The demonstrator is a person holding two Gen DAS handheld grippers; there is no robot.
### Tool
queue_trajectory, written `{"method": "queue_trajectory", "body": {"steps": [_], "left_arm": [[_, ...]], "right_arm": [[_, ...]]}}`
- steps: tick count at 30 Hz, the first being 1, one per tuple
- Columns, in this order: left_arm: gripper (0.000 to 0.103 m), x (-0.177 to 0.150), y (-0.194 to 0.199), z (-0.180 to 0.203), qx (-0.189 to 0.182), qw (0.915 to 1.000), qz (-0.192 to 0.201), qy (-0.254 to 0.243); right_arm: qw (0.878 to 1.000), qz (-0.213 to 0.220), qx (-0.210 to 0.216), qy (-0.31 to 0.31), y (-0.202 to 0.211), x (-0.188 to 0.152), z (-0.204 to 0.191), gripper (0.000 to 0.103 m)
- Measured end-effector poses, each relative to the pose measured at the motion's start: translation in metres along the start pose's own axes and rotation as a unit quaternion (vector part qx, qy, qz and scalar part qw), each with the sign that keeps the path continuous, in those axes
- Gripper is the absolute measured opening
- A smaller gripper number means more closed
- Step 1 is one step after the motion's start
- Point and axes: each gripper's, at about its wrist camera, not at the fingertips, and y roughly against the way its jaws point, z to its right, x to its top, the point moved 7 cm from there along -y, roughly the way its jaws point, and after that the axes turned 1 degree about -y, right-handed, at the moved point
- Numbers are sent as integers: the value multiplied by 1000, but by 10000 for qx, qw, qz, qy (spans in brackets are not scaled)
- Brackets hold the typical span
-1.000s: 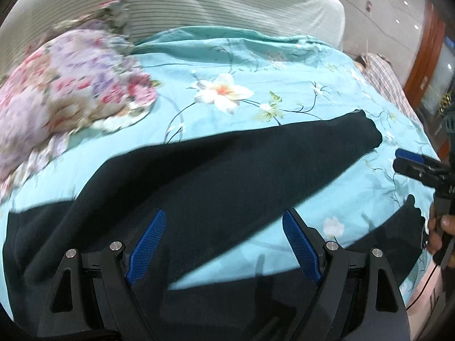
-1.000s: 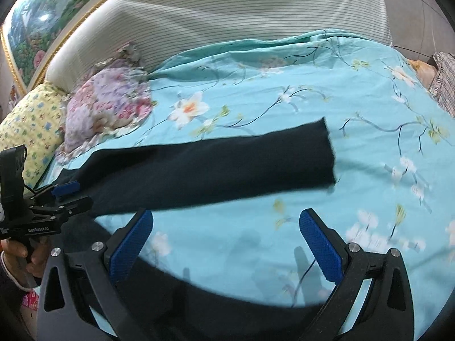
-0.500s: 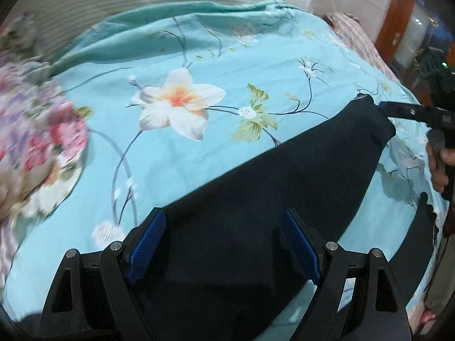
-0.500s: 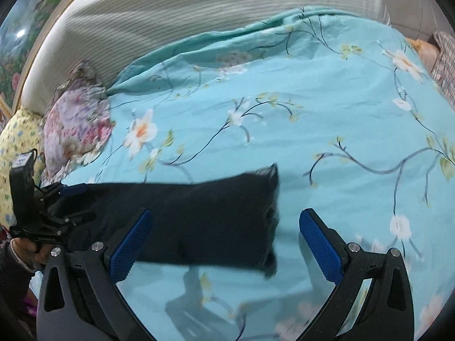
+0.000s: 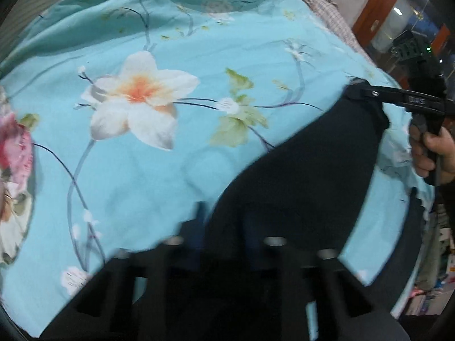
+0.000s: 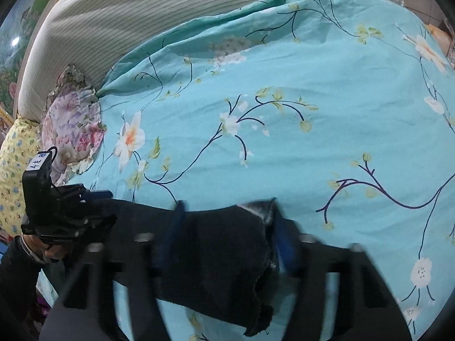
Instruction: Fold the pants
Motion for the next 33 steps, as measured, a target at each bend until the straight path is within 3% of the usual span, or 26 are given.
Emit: {"method": "queue_trajectory", "body": {"steps": [3, 5, 11, 17, 33], "left_arm": [[6, -7, 12, 18, 170, 9993, 171, -294], [5, -13, 29, 35, 108, 9984, 371, -420], [5, -44, 81, 69, -83, 9958, 834, -380], [4, -90, 117, 95, -234, 9943, 1024, -194], [4, -177, 123, 158, -520, 9930, 1062, -33]], "right_arm": [[9999, 121, 8, 79, 12, 0, -2, 14], [9997, 213, 109, 111, 23, -1, -6, 12], [9981, 425, 351, 285, 62, -23, -16, 11], [9963, 489, 626, 335, 89, -58, -23, 11], [9935, 634, 827, 466, 146, -157, -23, 11]]}}
